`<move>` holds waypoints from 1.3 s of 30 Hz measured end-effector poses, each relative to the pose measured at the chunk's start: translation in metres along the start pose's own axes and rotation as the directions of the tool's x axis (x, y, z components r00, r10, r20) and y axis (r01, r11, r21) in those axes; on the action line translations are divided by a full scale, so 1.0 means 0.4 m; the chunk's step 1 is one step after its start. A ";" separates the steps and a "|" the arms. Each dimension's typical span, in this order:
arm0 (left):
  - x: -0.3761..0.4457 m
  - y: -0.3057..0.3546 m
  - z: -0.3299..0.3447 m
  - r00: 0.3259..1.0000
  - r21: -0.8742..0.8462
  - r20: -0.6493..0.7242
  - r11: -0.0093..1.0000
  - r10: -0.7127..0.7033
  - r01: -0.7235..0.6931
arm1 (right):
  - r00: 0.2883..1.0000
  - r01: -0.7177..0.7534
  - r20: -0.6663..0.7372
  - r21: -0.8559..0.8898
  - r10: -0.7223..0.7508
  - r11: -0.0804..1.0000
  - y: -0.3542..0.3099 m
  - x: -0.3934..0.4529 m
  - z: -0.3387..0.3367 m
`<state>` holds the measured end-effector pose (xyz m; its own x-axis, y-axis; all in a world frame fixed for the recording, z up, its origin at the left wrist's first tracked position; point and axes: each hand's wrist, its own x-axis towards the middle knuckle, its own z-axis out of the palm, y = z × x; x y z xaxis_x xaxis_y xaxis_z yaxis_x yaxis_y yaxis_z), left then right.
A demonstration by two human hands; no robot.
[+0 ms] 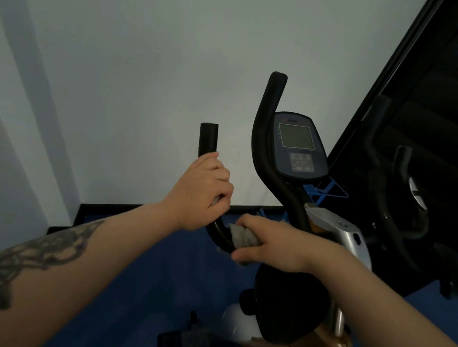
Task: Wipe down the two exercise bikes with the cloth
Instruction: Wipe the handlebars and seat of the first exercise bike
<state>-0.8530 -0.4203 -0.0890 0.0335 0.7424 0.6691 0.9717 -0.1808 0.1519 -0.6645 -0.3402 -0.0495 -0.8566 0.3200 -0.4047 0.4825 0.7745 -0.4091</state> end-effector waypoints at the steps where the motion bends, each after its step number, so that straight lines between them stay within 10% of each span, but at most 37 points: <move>1: 0.001 0.002 -0.001 1.000 0.008 0.008 1.000 -0.002 0.002 | 1.000 0.006 0.028 0.007 -0.006 1.000 0.010 -0.005 -0.008; 39: -0.001 0.007 -0.006 0.999 0.110 0.047 0.994 -0.017 0.011 | 0.998 0.063 0.035 -0.112 -0.059 0.992 0.035 -0.015 -0.033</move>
<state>-0.8509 -0.4227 -0.0870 0.0282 0.7747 0.6317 0.9919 -0.1002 0.0786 -0.6551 -0.3240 -0.0418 -0.8768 0.2538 -0.4084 0.4040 0.8494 -0.3395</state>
